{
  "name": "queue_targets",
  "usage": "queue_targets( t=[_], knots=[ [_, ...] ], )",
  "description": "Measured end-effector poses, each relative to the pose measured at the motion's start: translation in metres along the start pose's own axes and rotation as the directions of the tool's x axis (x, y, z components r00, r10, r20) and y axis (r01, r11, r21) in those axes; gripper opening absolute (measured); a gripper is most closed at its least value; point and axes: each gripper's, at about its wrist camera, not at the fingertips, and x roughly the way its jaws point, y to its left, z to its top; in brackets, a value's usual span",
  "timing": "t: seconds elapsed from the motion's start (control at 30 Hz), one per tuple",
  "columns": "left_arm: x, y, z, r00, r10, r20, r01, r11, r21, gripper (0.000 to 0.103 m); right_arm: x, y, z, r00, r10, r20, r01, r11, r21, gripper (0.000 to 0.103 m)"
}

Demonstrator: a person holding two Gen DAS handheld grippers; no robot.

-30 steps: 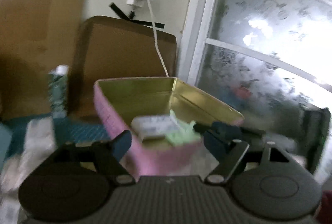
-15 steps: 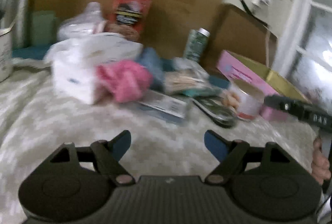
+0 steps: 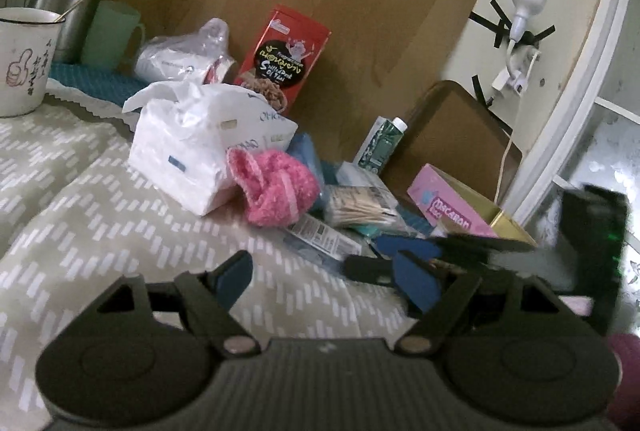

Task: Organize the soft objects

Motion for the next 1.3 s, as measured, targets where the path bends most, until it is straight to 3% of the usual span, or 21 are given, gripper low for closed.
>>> queue_targets(
  t=[0.13, 0.27, 0.43, 0.6, 0.7, 0.77, 0.83, 0.87, 0.97, 1.1, 1.17, 1.23, 1.3],
  knots=[
    [-0.001, 0.002, -0.001, 1.0, -0.004, 0.002, 0.004, 1.0, -0.016, 0.081, 0.028, 0.004, 0.009, 0.999, -0.001, -0.053, -0.003, 0.997, -0.071, 0.072],
    [0.0, 0.005, -0.002, 1.0, -0.008, -0.004, 0.008, 0.999, -0.041, 0.081, 0.023, 0.002, 0.006, 0.998, 0.01, -0.063, -0.013, 0.999, -0.051, 0.066],
    [0.005, 0.007, -0.001, 0.999, -0.033, -0.04, 0.031, 0.998, -0.053, 0.08, -0.016, 0.014, -0.019, 0.999, -0.004, -0.048, 0.003, 1.0, -0.028, 0.064],
    [0.015, -0.001, -0.003, 0.99, -0.078, -0.121, 0.075, 0.997, -0.03, 0.078, -0.058, 0.008, -0.046, 1.0, -0.003, -0.011, 0.005, 0.987, 0.158, 0.063],
    [0.022, -0.019, -0.009, 0.973, -0.133, -0.189, 0.132, 0.991, -0.021, 0.074, -0.075, 0.001, -0.062, 1.0, 0.008, 0.024, -0.014, 0.967, 0.255, 0.063],
    [0.032, -0.032, -0.016, 0.946, -0.213, -0.245, 0.204, 0.977, -0.061, 0.066, -0.084, -0.003, -0.07, 0.998, 0.018, 0.052, -0.032, 0.957, 0.289, 0.061],
    [0.046, -0.047, -0.02, 0.923, -0.25, -0.293, 0.237, 0.968, -0.081, 0.048, -0.095, -0.003, -0.072, 0.995, 0.029, 0.095, -0.055, 0.957, 0.285, 0.039],
    [0.052, -0.053, -0.021, 0.915, -0.26, -0.308, 0.248, 0.966, -0.078, 0.044, -0.097, -0.002, -0.071, 0.995, 0.021, 0.097, -0.047, 0.96, 0.276, 0.037],
    [0.07, -0.069, -0.024, 0.911, -0.2, -0.36, 0.196, 0.979, -0.049, 0.04, -0.097, 0.003, -0.073, 0.997, -0.021, 0.079, 0.003, 0.974, 0.225, 0.036],
    [0.075, -0.074, -0.024, 0.902, -0.208, -0.378, 0.188, 0.978, -0.089, 0.041, -0.106, -0.004, -0.083, 0.997, -0.029, 0.073, 0.014, 0.981, 0.194, 0.037],
    [0.077, -0.077, -0.025, 0.908, -0.187, -0.374, 0.17, 0.982, -0.078, 0.044, -0.109, -0.007, -0.086, 0.997, -0.043, 0.068, 0.03, 0.983, 0.183, 0.042],
    [0.078, -0.081, -0.023, 0.913, -0.172, -0.37, 0.16, 0.985, -0.064, 0.042, -0.109, -0.011, -0.091, 0.996, -0.077, 0.052, 0.066, 0.978, 0.196, 0.069],
    [0.08, -0.084, -0.024, 0.916, -0.162, -0.366, 0.154, 0.987, -0.052, 0.037, -0.106, -0.019, -0.095, 0.998, -0.061, 0.026, 0.053, 0.97, 0.237, 0.071]
  ],
)
